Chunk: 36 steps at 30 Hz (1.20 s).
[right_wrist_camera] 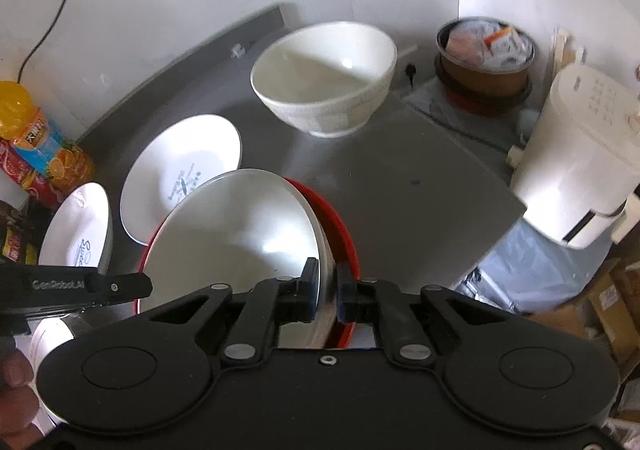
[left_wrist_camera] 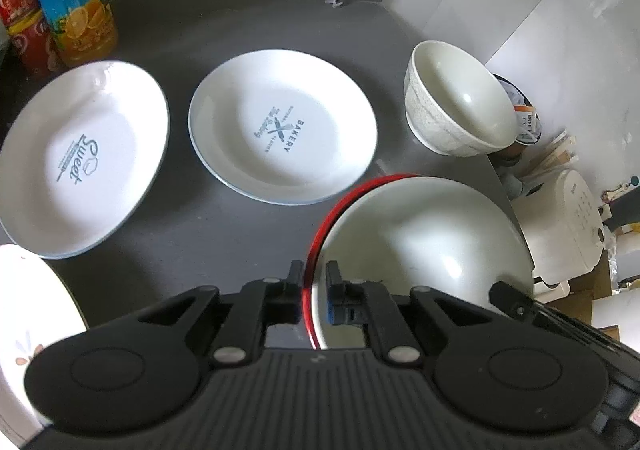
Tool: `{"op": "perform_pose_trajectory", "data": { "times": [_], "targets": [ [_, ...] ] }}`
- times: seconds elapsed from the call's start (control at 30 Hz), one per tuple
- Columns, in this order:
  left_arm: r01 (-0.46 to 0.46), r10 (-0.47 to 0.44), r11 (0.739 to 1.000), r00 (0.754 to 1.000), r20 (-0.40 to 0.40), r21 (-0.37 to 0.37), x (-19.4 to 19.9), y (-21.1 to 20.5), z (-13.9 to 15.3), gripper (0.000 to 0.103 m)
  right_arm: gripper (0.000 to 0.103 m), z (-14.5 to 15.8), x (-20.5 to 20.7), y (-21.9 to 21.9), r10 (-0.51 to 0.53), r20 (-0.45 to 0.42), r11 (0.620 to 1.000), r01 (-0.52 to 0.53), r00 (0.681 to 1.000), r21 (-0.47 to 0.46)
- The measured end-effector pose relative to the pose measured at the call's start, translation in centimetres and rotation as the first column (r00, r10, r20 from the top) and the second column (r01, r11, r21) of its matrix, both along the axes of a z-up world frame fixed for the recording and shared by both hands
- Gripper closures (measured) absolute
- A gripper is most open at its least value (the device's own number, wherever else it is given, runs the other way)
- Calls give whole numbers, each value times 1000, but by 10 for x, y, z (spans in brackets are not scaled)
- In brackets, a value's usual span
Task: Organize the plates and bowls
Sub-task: 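Carry the large white bowl over and lower it into the red bowl, then open the right tool to release the bowl rim, then move the right tool to the rim of the smaller white bowl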
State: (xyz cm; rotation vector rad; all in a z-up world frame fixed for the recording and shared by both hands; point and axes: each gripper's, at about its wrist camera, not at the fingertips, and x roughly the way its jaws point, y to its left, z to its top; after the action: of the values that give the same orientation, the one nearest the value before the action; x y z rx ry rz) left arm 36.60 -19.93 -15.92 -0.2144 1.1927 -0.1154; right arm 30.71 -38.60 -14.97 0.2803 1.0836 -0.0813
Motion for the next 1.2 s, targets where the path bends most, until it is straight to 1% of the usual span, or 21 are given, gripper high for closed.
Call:
{"op": "perform_pose_trajectory", "data": {
  "times": [0.03,0.07,0.13,0.2,0.3,0.33,0.37,0.4,0.47,0.5,0.57,0.67,0.8,0.87,0.9,1.0,1.03,1.07,1.2],
  "targets": [
    [-2,2,1000,1000,-4,2,0,0,-1,94,94,-1,1,1,10,-5,1000,-10,1000,-6],
    [-4,4,1000,1000,-8,2,0,1,-1,94,91,-2,2,3,20,-15,1000,-20,1000,-16],
    [-8,8,1000,1000,-14,-7,1,2,-3,94,86,-2,3,3,17,-23,1000,-17,1000,-3],
    [-14,13,1000,1000,-20,-12,2,4,-3,94,81,4,1,2,15,-1,1000,-15,1000,10],
    [-19,19,1000,1000,-23,-14,2,4,0,94,70,12,-2,1,11,21,1000,-11,1000,14],
    [-19,18,1000,1000,-24,-20,2,4,1,89,63,15,-3,0,9,30,1000,-9,1000,7],
    [-21,20,999,999,-25,-25,3,4,2,85,61,19,-3,-1,8,42,1000,-8,999,9],
    [-25,24,999,999,-24,-22,3,3,4,83,61,21,-4,-3,5,49,1000,-6,999,15],
    [-25,25,1000,1000,-13,-5,4,-1,7,72,60,24,-6,-7,-4,57,1000,2,998,27],
    [-21,21,1000,1000,-6,2,4,-3,10,69,59,26,-6,-9,-9,61,999,7,998,33],
    [-17,17,1000,1000,4,5,4,-6,13,63,53,28,-7,-13,-16,71,999,14,997,39],
    [-21,21,1000,1000,21,6,5,-11,20,58,48,31,-8,-19,-11,81,999,6,997,54],
    [-32,31,999,998,47,26,6,-21,29,50,46,35,-6,-28,-2,94,996,-6,996,89],
    [-44,41,998,997,58,37,6,-26,33,45,40,38,-5,-33,6,105,996,-16,995,92],
    [-53,50,998,997,63,38,6,-28,36,45,38,39,-3,-36,12,110,995,-23,994,94],
    [-72,70,997,994,80,24,6,-34,43,43,28,44,0,-44,39,124,994,-51,992,101],
    [-79,76,997,993,87,25,5,-37,45,41,23,45,1,-46,47,130,993,-60,990,103],
    [-85,82,996,992,93,27,5,-40,48,38,22,47,2,-48,56,135,992,-70,989,104],
    [-90,85,995,990,116,43,3,-53,55,35,21,48,8,-58,74,140,989,-90,987,114]
  ]
}}
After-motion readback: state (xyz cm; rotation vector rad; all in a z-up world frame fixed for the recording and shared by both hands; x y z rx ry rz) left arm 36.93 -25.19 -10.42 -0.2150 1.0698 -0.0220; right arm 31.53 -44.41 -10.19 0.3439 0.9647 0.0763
